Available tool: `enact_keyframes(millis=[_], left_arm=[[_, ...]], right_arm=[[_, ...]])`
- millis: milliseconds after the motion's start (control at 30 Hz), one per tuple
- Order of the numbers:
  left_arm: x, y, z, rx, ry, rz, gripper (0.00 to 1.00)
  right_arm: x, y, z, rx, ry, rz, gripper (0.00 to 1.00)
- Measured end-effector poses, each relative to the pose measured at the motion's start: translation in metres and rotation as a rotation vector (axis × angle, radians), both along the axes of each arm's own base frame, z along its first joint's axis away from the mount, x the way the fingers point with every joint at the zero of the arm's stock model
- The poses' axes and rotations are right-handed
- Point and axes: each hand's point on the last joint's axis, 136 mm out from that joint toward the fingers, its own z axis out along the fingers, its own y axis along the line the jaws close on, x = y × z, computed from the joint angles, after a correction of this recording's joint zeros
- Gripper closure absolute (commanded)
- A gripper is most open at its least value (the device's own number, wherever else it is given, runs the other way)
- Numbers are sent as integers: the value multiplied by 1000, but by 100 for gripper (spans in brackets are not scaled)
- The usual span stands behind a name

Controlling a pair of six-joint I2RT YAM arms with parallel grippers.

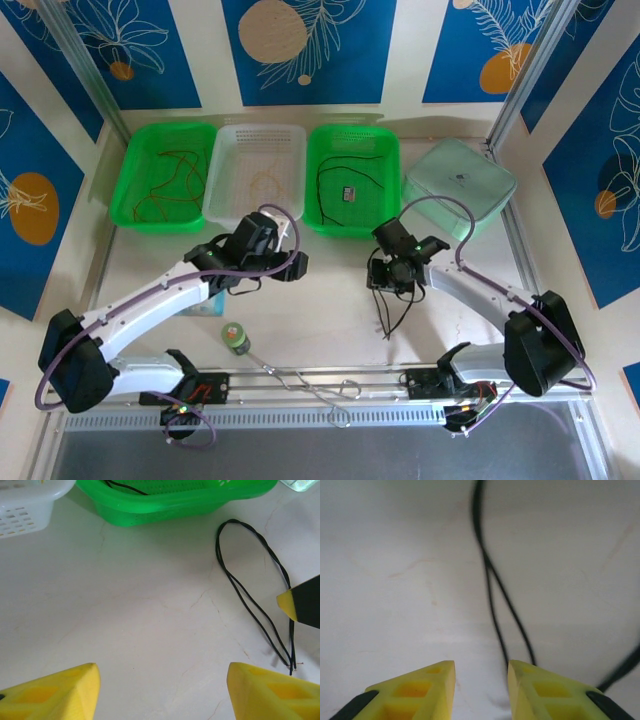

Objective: Untangle the cables

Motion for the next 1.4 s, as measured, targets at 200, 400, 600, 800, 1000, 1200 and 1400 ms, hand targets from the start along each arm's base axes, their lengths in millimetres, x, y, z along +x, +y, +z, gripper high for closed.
enact_keyframes(millis=[200, 400, 600, 800, 1000, 1200, 1400], left_arm=[[-2, -2, 0, 0, -1, -8, 32], [-2, -2, 0, 0, -1, -8, 32], [-2, -2, 0, 0, -1, -8, 32], [-1, -2, 2, -1, -3, -8, 32], [-1, -3, 6, -5, -7, -9, 32], [-5, -11, 9, -24, 8, -37, 33], [-14, -35, 4, -62, 61, -101, 33]], right_arm=[[-17, -17, -28, -95, 109, -25, 70], [-21, -20, -44, -146, 156, -27, 74], [-26, -20, -56, -187, 182, -17, 82], [-25, -20, -55, -225, 166, -3, 95], [-25, -19, -53, -220, 161, 14, 100], [-21, -4, -15, -100, 35, 37, 100], [-16, 12, 43, 101, -147, 35, 100]])
